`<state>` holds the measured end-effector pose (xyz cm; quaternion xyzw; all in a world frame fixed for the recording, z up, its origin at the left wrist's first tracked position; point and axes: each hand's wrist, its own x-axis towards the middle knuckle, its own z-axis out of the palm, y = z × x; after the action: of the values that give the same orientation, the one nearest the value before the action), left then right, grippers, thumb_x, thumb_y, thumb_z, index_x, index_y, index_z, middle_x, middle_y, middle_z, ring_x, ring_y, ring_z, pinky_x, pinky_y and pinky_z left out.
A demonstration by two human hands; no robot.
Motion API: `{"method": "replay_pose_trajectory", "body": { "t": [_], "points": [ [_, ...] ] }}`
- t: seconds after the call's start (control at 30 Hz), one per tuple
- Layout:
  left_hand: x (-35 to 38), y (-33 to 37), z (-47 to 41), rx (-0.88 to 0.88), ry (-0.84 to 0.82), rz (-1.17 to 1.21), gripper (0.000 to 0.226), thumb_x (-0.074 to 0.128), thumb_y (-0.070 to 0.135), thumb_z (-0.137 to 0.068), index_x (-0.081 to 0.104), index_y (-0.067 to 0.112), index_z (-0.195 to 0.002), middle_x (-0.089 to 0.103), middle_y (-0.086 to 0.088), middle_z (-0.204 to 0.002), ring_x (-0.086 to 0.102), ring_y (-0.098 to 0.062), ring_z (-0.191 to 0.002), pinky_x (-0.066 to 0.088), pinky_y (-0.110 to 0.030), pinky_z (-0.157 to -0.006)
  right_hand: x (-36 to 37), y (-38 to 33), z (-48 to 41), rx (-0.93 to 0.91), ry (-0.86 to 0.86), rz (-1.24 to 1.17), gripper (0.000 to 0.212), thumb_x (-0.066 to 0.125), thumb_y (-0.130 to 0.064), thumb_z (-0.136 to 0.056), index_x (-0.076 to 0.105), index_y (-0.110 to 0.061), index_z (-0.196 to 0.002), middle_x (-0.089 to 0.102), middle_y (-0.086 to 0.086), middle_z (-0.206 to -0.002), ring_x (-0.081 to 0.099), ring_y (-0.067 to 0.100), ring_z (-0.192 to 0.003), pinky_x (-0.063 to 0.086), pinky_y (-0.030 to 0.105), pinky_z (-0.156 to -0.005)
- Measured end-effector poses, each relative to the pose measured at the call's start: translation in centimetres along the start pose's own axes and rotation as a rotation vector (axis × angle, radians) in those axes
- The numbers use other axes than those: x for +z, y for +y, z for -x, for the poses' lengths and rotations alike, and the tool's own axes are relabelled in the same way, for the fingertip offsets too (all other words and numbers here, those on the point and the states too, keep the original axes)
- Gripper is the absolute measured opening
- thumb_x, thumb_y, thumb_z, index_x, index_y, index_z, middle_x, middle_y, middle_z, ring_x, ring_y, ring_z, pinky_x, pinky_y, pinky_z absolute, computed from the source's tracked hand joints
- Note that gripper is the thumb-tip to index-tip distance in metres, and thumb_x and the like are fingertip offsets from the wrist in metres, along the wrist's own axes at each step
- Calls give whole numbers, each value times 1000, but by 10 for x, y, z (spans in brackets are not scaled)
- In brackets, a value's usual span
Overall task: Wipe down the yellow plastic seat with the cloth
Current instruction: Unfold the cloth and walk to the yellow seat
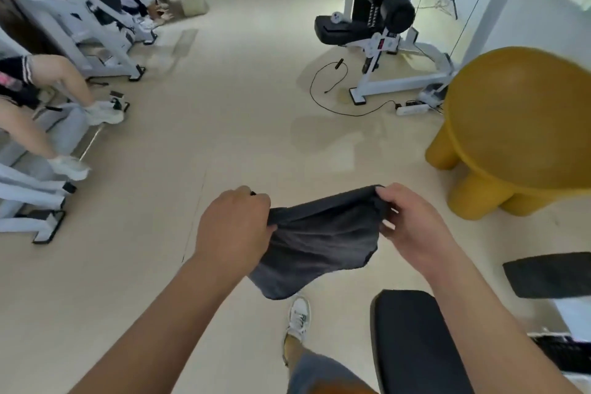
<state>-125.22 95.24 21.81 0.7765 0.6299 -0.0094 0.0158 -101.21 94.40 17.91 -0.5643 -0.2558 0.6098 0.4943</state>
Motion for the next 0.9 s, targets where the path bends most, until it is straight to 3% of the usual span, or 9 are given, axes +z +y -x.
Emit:
{"method": "replay_pose_trajectory", "body": {
  "t": [0.13,0.27,0.33,0.43,0.5,0.57,0.7,0.8,0.9],
  "points": [
    [6,-9,-107,75,-139,54,31,57,53,-86,66,24,-91,50,5,-83,52,-15,-77,40,-27,-65,4,-37,-64,-214,218,347,25,58,-15,-92,46,-6,-72,42,7,-59,42,19,-58,35,35,-60],
    [10,-13,-209,171,-277,270,29,62,44,-81,61,29,-107,51,4,-102,55,-14,-84,44,-25,-71,8,-72,-124,-263,425,377,25,53,-21,-96,40,-19,-75,39,4,-69,39,18,-63,40,34,-57],
    [11,-13,-261,247,-264,210,29,58,33,-86,61,29,-114,48,5,-101,55,-15,-85,42,-22,-69,5,-92,-151,-274,563,379,21,48,-23,-99,40,-15,-82,38,6,-73,37,16,-63,38,18,-50],
    [6,-5,-337,317,-201,152,17,56,38,-87,70,27,-89,50,6,-81,50,-12,-70,28,-19,-51,-4,-121,-191,-286,719,489,21,46,-26,-100,43,-8,-91,45,14,-79,43,17,-68,36,17,-53],
    [0,7,-385,350,-228,368,20,68,39,-78,61,27,-64,50,6,-76,49,-8,-64,29,-19,-51,-11,-137,-217,-250,736,530,18,47,-31,-99,47,-13,-96,56,12,-90,53,21,-82,42,27,-65],
    [-7,24,-437,368,-322,682,18,76,29,-76,62,22,-68,57,4,-84,56,-9,-72,38,-18,-57,-19,-157,-239,-188,645,500,21,53,-45,-94,49,-31,-109,58,0,-105,54,18,-101,45,31,-81],
    [-26,73,-524,334,-617,1149,18,65,25,-89,66,7,-92,72,-13,-84,70,-26,-79,56,-30,-61,-30,-197,-263,2,355,846,82,78,-59,-65,31,-56,-133,46,-9,-112,50,14,-108,46,32,-94],
    [-43,120,-575,321,-751,1301,19,64,32,-90,66,15,-98,73,-7,-88,70,-24,-82,56,-39,-67,-32,-218,-284,-55,614,844,31,75,-23,-80,64,-35,-106,61,-15,-85,58,1,-79,47,15,-65],
    [-49,167,-619,264,-880,1400,21,67,28,-89,64,16,-106,71,-5,-96,67,-18,-83,53,-33,-70,-41,-232,-296,-59,804,494,3,69,-23,-82,72,-24,-83,68,0,-73,62,9,-68,48,28,-58]
  ]
}}
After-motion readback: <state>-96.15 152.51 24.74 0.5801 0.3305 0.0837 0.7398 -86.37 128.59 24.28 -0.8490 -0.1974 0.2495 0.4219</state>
